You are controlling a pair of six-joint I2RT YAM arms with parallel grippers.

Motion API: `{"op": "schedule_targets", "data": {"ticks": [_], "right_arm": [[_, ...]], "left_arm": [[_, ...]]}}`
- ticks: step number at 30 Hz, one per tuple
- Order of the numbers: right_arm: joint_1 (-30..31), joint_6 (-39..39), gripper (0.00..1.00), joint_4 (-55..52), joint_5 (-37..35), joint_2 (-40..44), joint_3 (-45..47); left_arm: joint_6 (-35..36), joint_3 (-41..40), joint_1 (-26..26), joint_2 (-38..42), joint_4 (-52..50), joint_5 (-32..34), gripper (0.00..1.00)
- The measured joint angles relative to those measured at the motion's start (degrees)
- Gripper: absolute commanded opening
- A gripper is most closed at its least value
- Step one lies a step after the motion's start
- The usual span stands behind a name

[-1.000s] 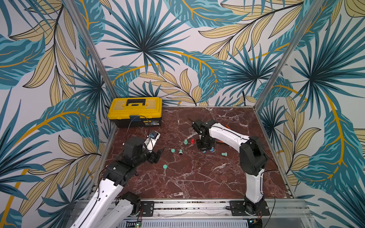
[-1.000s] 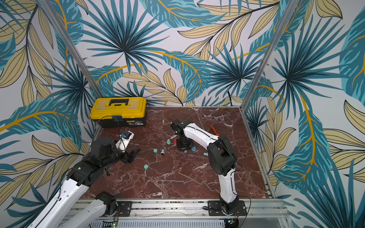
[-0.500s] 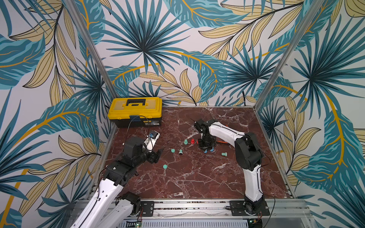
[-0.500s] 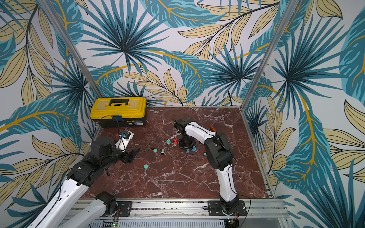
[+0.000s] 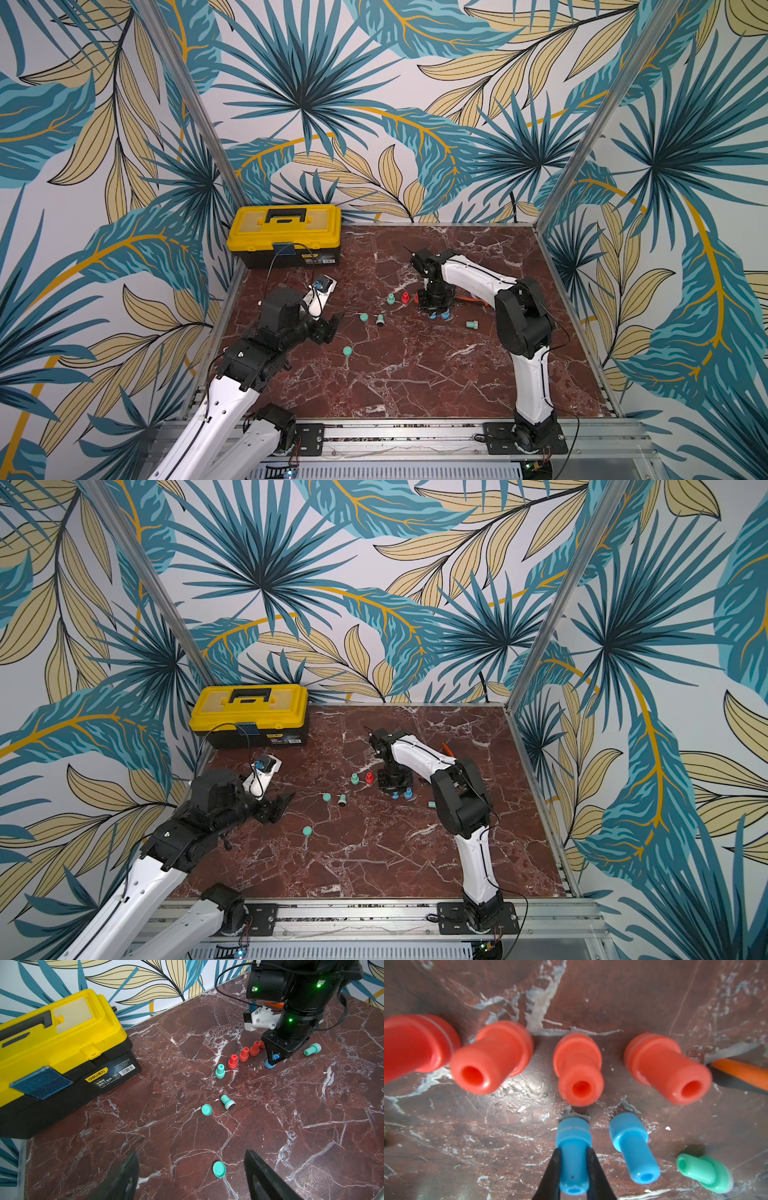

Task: Close the stamp cap
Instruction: Place the stamp at the center of the board.

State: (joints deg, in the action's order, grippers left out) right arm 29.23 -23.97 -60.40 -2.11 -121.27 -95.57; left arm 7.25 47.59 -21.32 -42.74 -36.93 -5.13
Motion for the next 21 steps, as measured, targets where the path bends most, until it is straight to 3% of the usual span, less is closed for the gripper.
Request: {"op": "schedule_targets", "data": {"ticks": [10,21], "right_arm": [[-0.1,0.0,0.24,0.1,0.9,0.0,-1.7],[-0.1,0.0,0.23,-0.2,0.9,0.0,-2.4]], "left_arm": [[0.0,0.0,0.0,0.0,0.0,0.0,0.83],[0.0,0.0,0.0,0.0,0.0,0.0,0.84]]}}
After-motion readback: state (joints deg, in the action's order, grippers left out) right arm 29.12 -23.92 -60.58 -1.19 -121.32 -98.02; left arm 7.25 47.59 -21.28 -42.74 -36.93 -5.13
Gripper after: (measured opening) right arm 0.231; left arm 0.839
